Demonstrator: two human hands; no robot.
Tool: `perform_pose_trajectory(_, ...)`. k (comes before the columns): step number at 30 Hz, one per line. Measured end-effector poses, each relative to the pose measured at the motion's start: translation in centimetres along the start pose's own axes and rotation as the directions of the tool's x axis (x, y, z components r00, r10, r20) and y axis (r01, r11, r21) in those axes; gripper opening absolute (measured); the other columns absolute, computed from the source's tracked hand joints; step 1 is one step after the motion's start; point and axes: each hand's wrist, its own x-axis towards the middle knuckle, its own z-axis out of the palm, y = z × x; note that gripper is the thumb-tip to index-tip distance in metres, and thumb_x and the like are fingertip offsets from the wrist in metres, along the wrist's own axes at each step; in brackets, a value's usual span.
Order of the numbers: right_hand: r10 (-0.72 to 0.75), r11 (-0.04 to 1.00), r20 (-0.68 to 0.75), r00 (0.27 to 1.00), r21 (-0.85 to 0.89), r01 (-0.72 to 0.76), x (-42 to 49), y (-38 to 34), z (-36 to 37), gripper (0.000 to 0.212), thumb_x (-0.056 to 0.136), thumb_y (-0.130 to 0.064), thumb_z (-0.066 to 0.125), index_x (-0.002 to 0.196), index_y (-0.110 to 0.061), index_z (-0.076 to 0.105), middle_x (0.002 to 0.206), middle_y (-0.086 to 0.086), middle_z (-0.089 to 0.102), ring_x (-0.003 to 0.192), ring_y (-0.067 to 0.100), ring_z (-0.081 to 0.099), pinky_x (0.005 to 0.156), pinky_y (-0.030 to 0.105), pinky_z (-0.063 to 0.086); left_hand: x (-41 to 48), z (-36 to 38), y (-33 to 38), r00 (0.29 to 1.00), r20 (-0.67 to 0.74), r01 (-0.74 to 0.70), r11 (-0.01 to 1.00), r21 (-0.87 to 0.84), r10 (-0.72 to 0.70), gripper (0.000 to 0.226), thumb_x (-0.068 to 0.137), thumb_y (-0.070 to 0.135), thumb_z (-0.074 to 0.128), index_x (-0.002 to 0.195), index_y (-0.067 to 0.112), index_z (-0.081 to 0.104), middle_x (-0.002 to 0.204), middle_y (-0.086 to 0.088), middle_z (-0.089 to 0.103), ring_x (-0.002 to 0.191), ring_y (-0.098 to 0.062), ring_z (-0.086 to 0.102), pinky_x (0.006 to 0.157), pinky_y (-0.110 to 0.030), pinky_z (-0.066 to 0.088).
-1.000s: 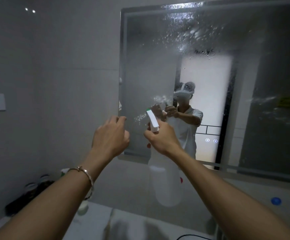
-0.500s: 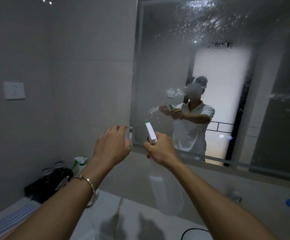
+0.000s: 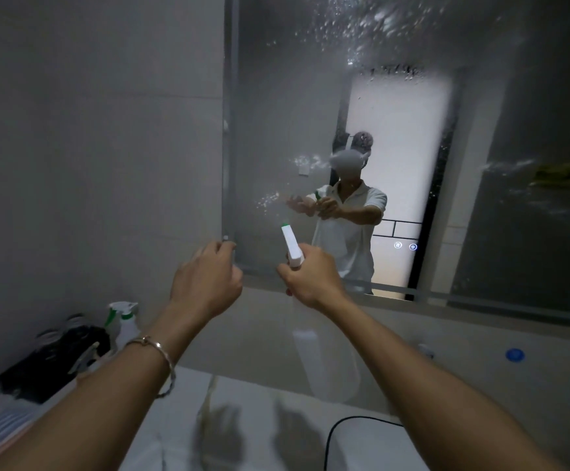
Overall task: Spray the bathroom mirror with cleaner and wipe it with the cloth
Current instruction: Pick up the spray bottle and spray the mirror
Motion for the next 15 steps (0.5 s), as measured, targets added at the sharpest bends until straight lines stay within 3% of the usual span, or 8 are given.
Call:
perform_pose_trajectory(2, 0.015, 1.0, -0.034, 0.999, -0.012, -0.015, 0.2, 0.8, -1.0, 0.022, 0.062, -0.04, 0.052, 0.065, -0.018, 0.049, 0.069, 0.009, 0.062, 0.064, 0.031, 0.065, 0.059, 0.047, 0.056, 0.2, 0.4, 0.9, 1.0, 0.003, -0.019, 1.0, -0.01, 0.019, 0.044, 0.091, 0.023, 0.041, 0.134, 0.017, 0.043, 0.136, -0.009, 0.045, 0.12, -0.028, 0.045, 0.092, -0.041, 0.041)
perform_pose_trajectory(5, 0.041, 0.999, -0.06, 0.997, -0.025, -0.042, 0.0, 1.7, -2.9, 0.018, 0.068, -0.036, 0.055, 0.069, -0.019, 0.049, 0.072, 0.007, 0.063, 0.065, 0.029, 0.065, 0.061, 0.046, 0.056, 0.5, 1.2, 2.7, 0.999, 0.011, -0.05, 0.998, -0.039, 0.051, 0.042, 0.09, 0.024, 0.042, 0.132, 0.017, 0.045, 0.136, -0.008, 0.045, 0.119, -0.029, 0.046, 0.09, -0.041, 0.042)
perform_pose_trajectory(9, 0.055, 0.998, -0.083, 0.995, -0.03, -0.058, -0.6, 3.1, -5.6, 0.009, 0.083, -0.023, 0.057, 0.079, -0.015, 0.054, 0.069, 0.002, 0.06, 0.059, 0.015, 0.057, 0.049, 0.025, 0.042, 0.8, 2.2, 5.7, 0.993, 0.019, -0.117, 0.993, -0.03, 0.117, 0.043, 0.09, 0.026, 0.043, 0.132, 0.018, 0.045, 0.135, -0.007, 0.045, 0.118, -0.028, 0.047, 0.089, -0.039, 0.042)
perform_pose_trajectory(11, 0.069, 0.997, -0.101, 0.992, -0.012, -0.07, -1.1, 3.9, -6.8, 0.009, 0.083, -0.02, 0.058, 0.078, -0.012, 0.056, 0.062, -0.004, 0.055, 0.048, 0.004, 0.051, 0.045, 0.019, 0.037, 1.0, 2.6, 7.2, 0.989, 0.023, -0.148, 0.988, -0.035, 0.149, 0.043, 0.091, 0.026, 0.043, 0.133, 0.017, 0.044, 0.135, -0.008, 0.044, 0.118, -0.028, 0.046, 0.09, -0.039, 0.041)
perform_pose_trajectory(15, 0.102, 0.995, -0.179, 0.979, -0.006, -0.104, -1.8, 5.7, -9.1, 0.013, 0.079, -0.015, 0.06, 0.074, -0.004, 0.057, 0.055, -0.003, 0.051, 0.042, 0.007, 0.049, 0.042, 0.017, 0.037, 1.3, 3.1, 10.3, 0.979, 0.02, -0.2, 0.978, -0.062, 0.202, 0.043, 0.089, 0.025, 0.044, 0.131, 0.015, 0.047, 0.132, -0.009, 0.048, 0.117, -0.03, 0.046, 0.09, -0.041, 0.043)
